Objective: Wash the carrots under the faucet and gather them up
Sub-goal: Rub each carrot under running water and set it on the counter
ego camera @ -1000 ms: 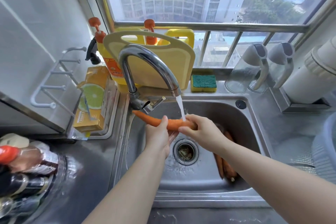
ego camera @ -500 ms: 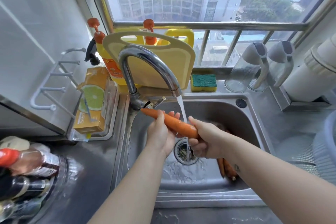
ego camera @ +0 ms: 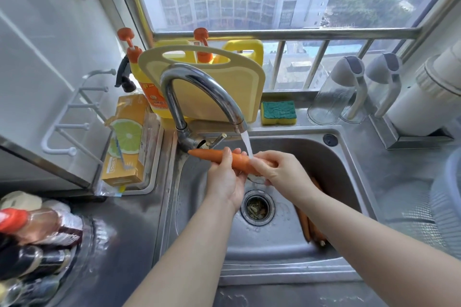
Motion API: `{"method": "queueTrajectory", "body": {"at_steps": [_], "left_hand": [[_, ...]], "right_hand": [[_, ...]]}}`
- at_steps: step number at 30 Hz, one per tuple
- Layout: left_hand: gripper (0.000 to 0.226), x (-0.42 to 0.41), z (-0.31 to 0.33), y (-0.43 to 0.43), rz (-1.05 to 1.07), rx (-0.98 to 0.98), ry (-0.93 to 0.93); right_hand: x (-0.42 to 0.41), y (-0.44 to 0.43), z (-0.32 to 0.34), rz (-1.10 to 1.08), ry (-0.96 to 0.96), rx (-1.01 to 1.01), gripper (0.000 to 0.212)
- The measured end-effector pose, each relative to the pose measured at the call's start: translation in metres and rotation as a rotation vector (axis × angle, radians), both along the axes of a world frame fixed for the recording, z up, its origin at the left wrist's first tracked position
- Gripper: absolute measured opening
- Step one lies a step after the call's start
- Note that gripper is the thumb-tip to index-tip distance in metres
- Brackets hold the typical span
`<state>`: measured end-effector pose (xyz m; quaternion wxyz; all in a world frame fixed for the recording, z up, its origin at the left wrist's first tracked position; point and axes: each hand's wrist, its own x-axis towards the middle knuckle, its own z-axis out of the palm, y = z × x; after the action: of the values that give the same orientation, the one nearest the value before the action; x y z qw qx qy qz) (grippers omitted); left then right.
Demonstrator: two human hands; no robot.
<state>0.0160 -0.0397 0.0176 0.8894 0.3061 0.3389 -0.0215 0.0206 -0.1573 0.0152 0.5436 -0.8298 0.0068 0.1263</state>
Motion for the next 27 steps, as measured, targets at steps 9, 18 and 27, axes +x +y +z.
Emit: {"method": "queueTrajectory", "body": {"at_steps": [9,18,27], "left_hand": [[0.036,-0.009,0.002,-0.015,-0.205,0.062,-0.046],[0.038,-0.004,0.0,-0.01,-0.104,-0.029,0.011],[0.036,0.008,0.0,-0.019,0.044,-0.165,0.146]], "right_hand": [[0.0,-0.011,-0.005,-0.074,0.1,-0.169,0.054],[-0.009,-0.026,0.014,0.028,0.047,-0.067,0.014],[-0.016,-0.06,0.036,0.054,0.25,-0.026,0.04]]}}
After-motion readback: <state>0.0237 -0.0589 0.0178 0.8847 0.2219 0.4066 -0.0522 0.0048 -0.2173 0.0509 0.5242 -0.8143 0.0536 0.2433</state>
